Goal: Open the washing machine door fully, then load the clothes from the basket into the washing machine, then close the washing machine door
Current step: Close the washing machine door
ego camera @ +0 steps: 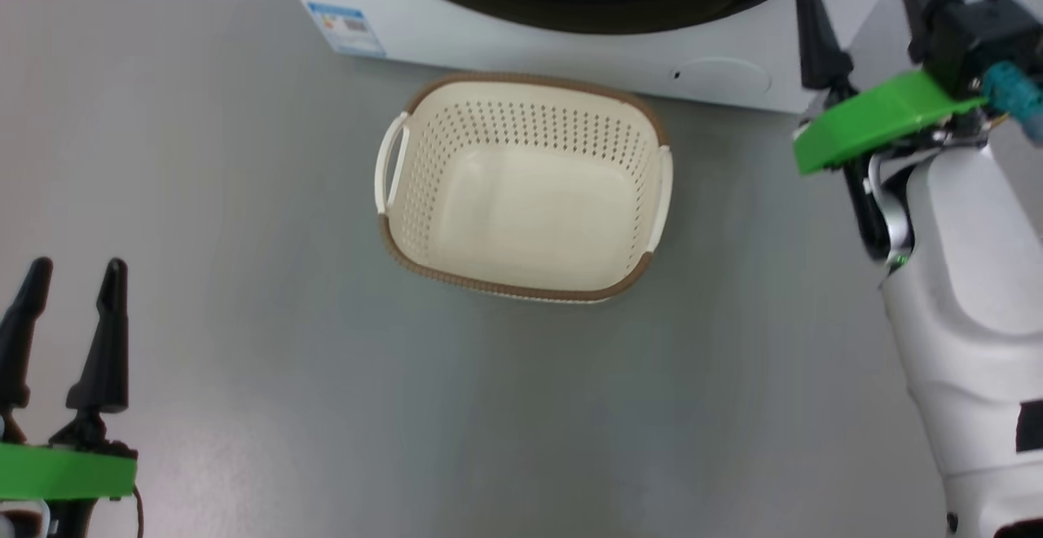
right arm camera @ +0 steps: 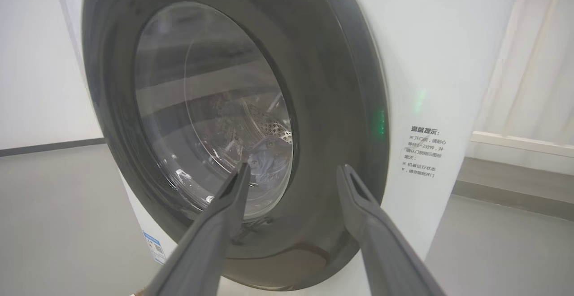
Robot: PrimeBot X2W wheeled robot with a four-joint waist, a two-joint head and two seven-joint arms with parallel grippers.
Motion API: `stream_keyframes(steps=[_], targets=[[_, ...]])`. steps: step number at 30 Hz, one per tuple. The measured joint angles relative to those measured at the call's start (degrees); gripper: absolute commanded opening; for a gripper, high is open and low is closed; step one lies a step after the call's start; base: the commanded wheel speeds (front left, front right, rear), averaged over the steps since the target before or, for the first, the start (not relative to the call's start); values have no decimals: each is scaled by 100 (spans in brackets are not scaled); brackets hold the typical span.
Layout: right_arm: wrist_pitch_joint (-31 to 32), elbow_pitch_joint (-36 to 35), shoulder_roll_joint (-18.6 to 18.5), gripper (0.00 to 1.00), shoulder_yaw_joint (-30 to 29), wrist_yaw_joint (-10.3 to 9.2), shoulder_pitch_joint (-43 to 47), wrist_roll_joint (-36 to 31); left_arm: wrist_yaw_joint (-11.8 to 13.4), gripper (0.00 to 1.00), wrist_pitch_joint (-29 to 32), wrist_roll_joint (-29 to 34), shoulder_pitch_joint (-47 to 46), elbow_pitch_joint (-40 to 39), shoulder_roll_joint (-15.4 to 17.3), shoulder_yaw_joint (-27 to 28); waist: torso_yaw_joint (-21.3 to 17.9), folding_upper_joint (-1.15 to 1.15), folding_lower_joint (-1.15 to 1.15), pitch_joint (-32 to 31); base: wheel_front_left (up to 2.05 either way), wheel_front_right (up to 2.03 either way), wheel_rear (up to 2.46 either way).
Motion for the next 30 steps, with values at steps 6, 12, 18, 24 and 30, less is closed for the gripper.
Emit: stream_keyframes(steps=[6, 12, 18, 24, 30], targets=[[-88, -565, -40, 100, 375, 0, 818, 537, 0, 100, -1, 176, 343, -45, -56, 126, -308, 0, -1, -517, 0, 0, 0], [-102, -1050, -116, 100, 609, 0, 1469, 840, 0, 100, 0, 309, 459, -81, -130, 192, -685, 0, 0, -873, 0, 0, 0], [-144, -1535, -196, 100, 683, 0, 2074, 960, 0, 100, -1, 428, 712, -92, -267, 335, -1016, 0, -1, -1211, 0, 0, 0], [-152, -2061, -205, 100, 655, 0, 2757, 1036, 0, 100, -1, 469, 931, -179, -411, 449, -1316, 0, 0, -1484, 0, 0, 0], [-177, -2490, -225, 100, 653, 0, 3238, 1079, 0, 100, -1, 411, 1052, -359, -416, 417, -1536, 0, 0, -1637, 0, 0, 0]])
